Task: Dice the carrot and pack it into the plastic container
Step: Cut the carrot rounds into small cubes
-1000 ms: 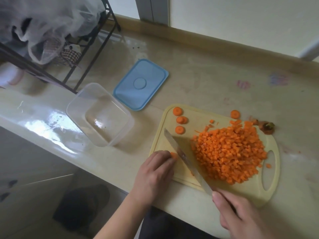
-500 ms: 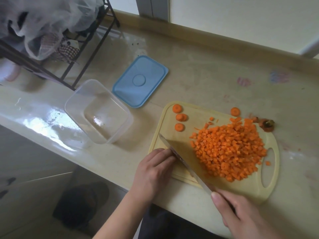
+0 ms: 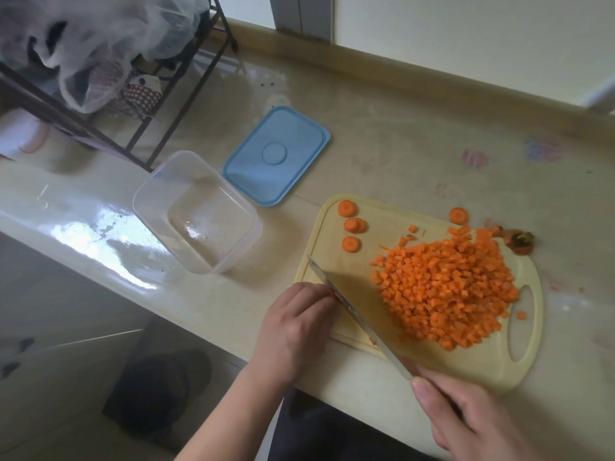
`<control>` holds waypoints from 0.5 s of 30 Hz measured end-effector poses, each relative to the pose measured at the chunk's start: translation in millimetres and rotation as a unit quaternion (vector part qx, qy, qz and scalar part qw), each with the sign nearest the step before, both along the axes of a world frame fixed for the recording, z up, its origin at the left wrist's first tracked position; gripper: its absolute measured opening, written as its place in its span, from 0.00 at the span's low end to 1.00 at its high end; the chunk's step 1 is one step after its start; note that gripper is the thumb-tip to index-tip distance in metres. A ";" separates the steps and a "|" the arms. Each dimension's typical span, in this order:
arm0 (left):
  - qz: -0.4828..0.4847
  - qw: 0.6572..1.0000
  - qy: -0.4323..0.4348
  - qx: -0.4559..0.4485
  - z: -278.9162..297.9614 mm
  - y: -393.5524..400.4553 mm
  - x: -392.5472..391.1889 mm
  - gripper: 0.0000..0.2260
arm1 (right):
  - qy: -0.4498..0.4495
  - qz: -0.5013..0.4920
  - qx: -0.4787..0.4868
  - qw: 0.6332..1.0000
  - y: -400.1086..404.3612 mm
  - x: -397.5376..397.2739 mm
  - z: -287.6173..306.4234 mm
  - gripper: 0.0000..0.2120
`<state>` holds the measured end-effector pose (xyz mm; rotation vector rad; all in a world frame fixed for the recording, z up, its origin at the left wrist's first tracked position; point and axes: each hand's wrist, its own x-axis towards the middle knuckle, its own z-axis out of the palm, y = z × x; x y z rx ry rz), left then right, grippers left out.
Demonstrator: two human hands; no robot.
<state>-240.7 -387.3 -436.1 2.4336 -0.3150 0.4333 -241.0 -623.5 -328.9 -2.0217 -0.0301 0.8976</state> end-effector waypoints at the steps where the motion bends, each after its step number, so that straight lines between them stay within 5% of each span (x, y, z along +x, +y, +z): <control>1: 0.001 1.000 -0.007 0.007 -1.5 0.2 0.1 0.15 | 0.002 0.002 -0.003 1.000 -0.3 -0.1 0.3 0.16; 4: 0.015 0.999 -0.028 0.024 -4.6 1.0 0.5 0.14 | -0.017 0.023 -0.020 0.999 -1.0 -0.7 1.0 0.26; 10: 0.035 0.999 -0.030 -0.003 -9.3 -1.7 -1.3 0.15 | -0.059 0.029 -0.051 0.997 9.3 -1.0 -8.1 0.11; 15: 0.019 0.999 -0.005 -0.027 -6.9 1.2 -1.6 0.11 | -0.036 0.030 0.006 0.999 14.0 9.8 -5.8 0.15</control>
